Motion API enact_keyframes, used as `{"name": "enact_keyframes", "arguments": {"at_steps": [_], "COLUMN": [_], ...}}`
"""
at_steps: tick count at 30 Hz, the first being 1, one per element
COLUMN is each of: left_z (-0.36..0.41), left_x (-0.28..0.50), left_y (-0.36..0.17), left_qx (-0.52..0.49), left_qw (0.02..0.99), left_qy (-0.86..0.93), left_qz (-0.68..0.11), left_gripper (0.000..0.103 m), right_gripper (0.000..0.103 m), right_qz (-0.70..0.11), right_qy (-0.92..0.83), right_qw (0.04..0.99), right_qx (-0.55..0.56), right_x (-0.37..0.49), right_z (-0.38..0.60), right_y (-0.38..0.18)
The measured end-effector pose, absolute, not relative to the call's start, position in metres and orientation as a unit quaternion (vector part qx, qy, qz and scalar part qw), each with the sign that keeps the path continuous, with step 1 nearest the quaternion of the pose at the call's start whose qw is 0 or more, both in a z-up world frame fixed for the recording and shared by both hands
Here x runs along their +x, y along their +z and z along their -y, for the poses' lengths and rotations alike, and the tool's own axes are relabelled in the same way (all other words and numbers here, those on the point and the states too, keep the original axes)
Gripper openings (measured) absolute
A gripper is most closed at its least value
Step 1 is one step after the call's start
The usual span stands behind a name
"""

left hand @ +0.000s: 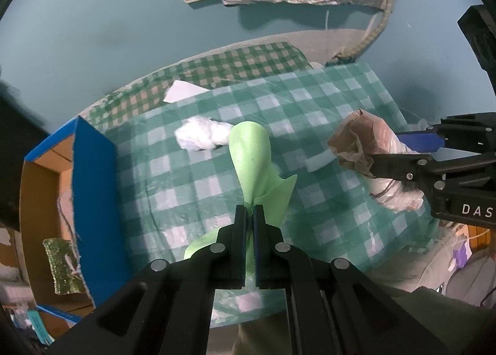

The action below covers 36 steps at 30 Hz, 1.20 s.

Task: Organize soft objects
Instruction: 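Carry the green sheet and wrapped bundle into the cardboard box with both grippers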

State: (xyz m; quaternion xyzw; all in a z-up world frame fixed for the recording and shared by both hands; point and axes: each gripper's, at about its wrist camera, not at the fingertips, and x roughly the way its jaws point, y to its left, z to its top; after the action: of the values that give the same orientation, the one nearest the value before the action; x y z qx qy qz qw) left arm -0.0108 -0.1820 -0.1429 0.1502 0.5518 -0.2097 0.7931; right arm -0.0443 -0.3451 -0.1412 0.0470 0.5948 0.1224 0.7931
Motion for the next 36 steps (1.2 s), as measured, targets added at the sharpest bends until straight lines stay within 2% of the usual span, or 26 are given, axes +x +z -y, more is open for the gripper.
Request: {"name": "enact_keyframes", "arguments": {"at_steps": [36], "left_z": [0.028], "left_x": [0.024], "left_y": [-0.099], "left_qx": [0.068], "left_qw": [0.837], "left_qy": [-0.077], "left_qz": [-0.537], "left_gripper": [0.003], "right_gripper": [0.035], "right_qz": [-0.556], "right_qy": [0.237], "right_qw": [0.797], "right_qx": [-0.005], "right_x": [0.034], "right_z": [0.184], "right_y": [-0.089]}}
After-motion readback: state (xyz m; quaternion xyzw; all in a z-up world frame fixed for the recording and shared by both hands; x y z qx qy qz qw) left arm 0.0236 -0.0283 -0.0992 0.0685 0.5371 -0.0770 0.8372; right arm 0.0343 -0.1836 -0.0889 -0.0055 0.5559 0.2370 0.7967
